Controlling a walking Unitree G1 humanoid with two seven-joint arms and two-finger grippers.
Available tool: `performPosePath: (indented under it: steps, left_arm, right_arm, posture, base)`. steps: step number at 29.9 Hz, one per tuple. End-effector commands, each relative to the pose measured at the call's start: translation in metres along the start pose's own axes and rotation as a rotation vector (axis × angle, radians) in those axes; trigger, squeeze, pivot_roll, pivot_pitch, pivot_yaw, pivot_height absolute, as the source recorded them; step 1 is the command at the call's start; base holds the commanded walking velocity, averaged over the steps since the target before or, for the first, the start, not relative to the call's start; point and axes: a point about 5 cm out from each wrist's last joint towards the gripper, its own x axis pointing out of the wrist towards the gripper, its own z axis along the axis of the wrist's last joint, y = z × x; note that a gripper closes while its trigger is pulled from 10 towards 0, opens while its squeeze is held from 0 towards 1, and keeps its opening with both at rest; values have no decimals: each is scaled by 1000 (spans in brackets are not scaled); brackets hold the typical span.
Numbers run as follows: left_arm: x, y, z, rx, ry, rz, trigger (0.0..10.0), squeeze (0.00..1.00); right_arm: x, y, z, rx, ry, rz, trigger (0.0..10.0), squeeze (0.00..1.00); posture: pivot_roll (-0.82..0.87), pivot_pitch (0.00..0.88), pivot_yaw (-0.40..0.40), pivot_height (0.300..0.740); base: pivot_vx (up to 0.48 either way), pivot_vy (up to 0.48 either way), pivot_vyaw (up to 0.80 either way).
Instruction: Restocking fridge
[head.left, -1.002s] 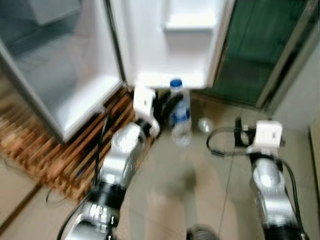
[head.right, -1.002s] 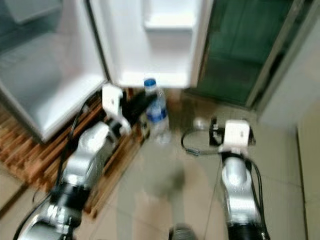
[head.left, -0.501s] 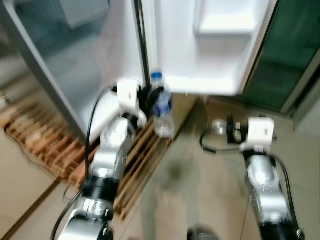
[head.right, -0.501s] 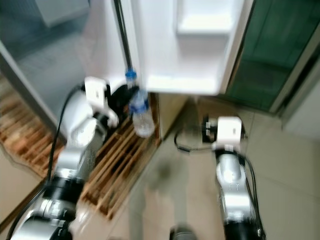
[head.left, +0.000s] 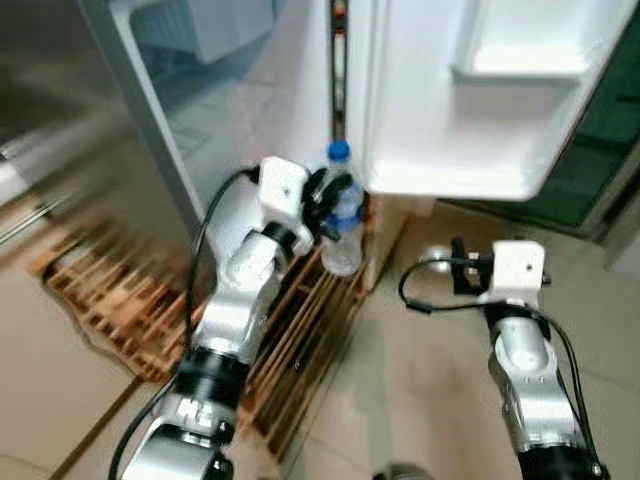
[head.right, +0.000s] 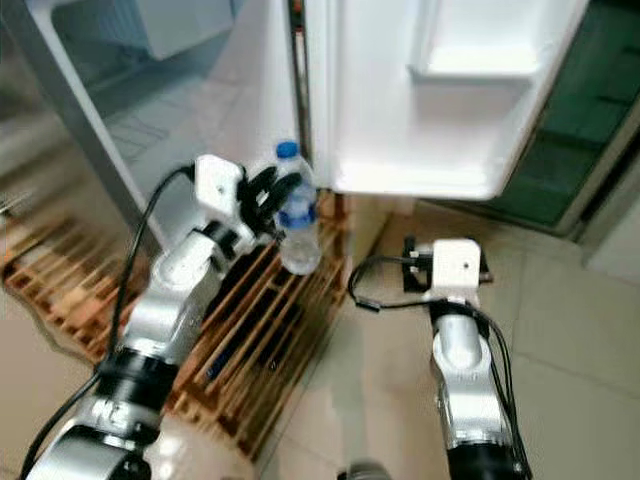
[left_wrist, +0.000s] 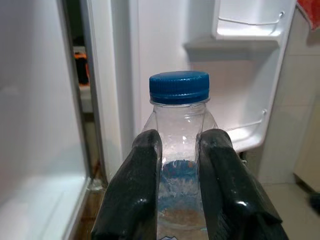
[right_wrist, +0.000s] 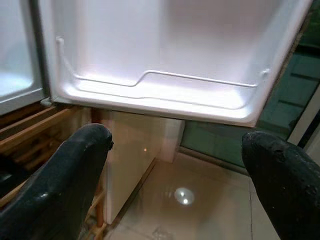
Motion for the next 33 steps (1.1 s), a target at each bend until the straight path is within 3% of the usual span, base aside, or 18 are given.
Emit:
performPosePath:
  steps: [1,18,24,27,30,31,33]
  left_arm:
    - [2,7,10,11,-33,22,10000,0]
    - [4,11,6,17,-8,59,10000,0]
    - [4,6,9,11,-26,27,10000,0]
    - [2,2,18,-24,-81,-8,10000,0]
    - [3,0,19,-26,-65,-19,10000,0]
    - [5,-5,21,19,-48,-41,10000,0]
    - [9,-11,26,31,-67,-61,10000,0]
  right_arm:
    - [0,1,3,1,-17,1,10000,0]
    - [-1,5,2,-3,-14,17,10000,0]
    - [-2,5,1,-2,-11,19,10000,0]
    - [-3,5,0,-4,-9,17,10000,0]
    - [-4,4,-1,-5,-8,18,10000,0]
    - [-4,4,-1,-7,-7,18,10000,0]
    - [-4,4,-1,-7,-6,20,10000,0]
  posture:
    - [-244,0,68,716]
    - [-238,0,69,716]
    - [-240,0,74,716]
    - [-242,0,74,716]
    - [-242,0,73,716]
    - [-242,0,73,716]
    - [-242,0,73,716]
  base:
    - [262,-401,0]
    - [278,-388,0]
    - [298,-373,0]
    - [299,-372,0]
    - [286,-104,0]
    - [0,0,0]
    - [0,0,0]
